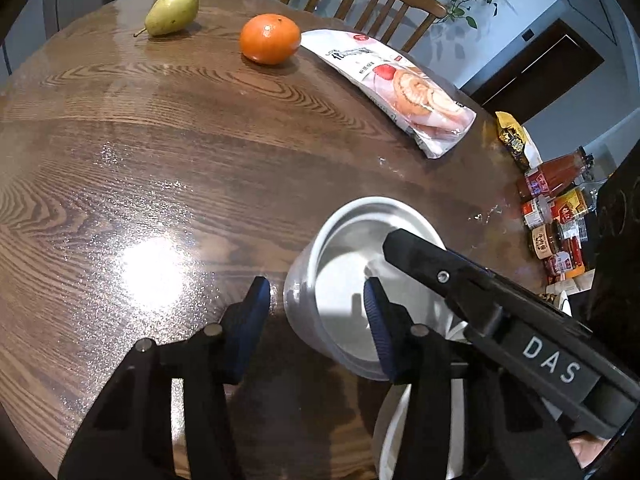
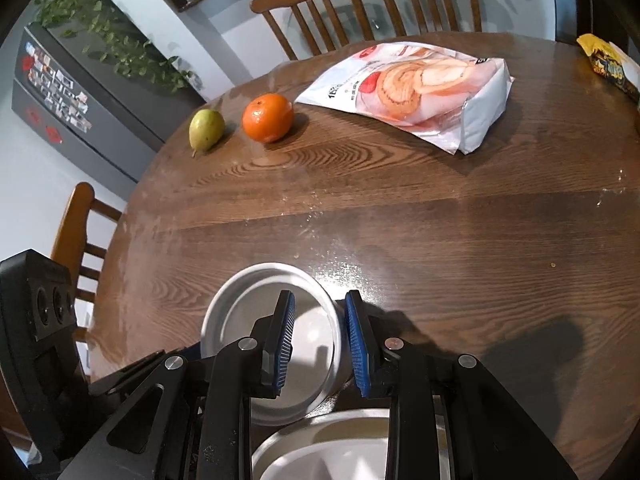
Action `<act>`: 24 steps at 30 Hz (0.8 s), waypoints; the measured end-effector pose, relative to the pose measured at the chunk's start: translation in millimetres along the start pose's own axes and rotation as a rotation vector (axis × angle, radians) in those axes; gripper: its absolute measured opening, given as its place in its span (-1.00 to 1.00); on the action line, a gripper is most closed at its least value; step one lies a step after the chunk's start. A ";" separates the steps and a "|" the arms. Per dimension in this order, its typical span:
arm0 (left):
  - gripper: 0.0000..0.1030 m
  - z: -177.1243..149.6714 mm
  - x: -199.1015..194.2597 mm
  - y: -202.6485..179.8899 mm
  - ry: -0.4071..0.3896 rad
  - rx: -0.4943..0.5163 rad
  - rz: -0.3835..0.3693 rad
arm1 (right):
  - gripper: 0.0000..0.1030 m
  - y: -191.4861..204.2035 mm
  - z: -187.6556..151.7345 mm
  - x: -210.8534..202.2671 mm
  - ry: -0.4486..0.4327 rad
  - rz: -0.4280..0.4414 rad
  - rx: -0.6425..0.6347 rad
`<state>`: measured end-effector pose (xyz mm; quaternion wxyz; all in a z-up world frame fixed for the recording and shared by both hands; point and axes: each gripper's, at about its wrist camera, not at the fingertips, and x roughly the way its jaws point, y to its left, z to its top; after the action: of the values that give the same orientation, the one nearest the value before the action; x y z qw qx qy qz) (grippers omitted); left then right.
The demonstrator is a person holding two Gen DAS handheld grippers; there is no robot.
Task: Organize plates and bowls
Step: 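Lift and carry the ramekin with the left tool over the shallow bowl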
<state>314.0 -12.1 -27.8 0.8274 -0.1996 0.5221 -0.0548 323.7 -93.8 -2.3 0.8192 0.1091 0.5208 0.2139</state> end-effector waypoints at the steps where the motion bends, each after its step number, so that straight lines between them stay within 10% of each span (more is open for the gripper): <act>1: -0.13 0.2 2.1 0.5 0.003 -0.002 0.000 | -0.43 -1.2 -0.1 2.2 0.004 0.002 0.005; 24: -0.29 -2.4 -12.2 -7.5 -0.036 0.041 0.046 | -0.43 18.5 -6.0 -12.6 -0.055 -0.001 -0.036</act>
<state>307.3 -15.9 -15.5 0.8415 -0.1717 0.5105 -0.0429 309.3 -83.5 12.7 0.8352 0.1000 0.4941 0.2197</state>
